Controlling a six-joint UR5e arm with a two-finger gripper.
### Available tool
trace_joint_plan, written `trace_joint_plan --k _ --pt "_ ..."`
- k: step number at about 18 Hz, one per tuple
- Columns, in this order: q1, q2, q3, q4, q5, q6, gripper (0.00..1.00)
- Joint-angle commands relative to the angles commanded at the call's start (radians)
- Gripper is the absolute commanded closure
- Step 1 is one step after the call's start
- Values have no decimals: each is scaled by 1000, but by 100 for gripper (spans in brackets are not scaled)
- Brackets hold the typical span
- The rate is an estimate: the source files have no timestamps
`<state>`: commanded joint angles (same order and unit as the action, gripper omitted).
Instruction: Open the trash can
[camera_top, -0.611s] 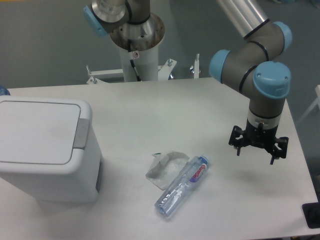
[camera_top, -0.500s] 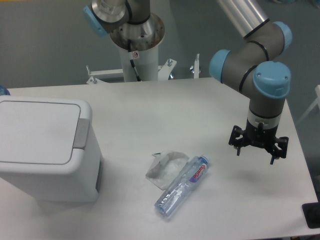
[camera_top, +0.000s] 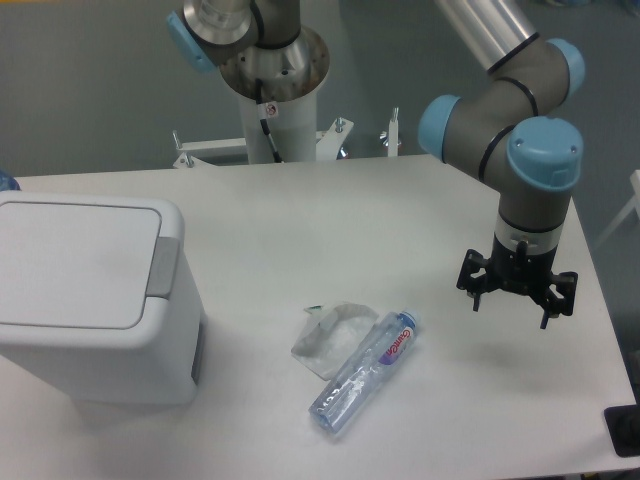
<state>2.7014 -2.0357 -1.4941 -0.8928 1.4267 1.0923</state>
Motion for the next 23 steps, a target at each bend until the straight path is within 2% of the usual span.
trace_joint_plan --k 4,6,10,13,23 --pt "-26 14 3 2 -54 -135 0" --pt "-72 14 6 9 -52 -222 0" --pt "-156 17 57 9 -57 -412 0" --pt "-178 28 89 9 -110 -521 0" --pt "-247 170 78 9 -311 -744 0"
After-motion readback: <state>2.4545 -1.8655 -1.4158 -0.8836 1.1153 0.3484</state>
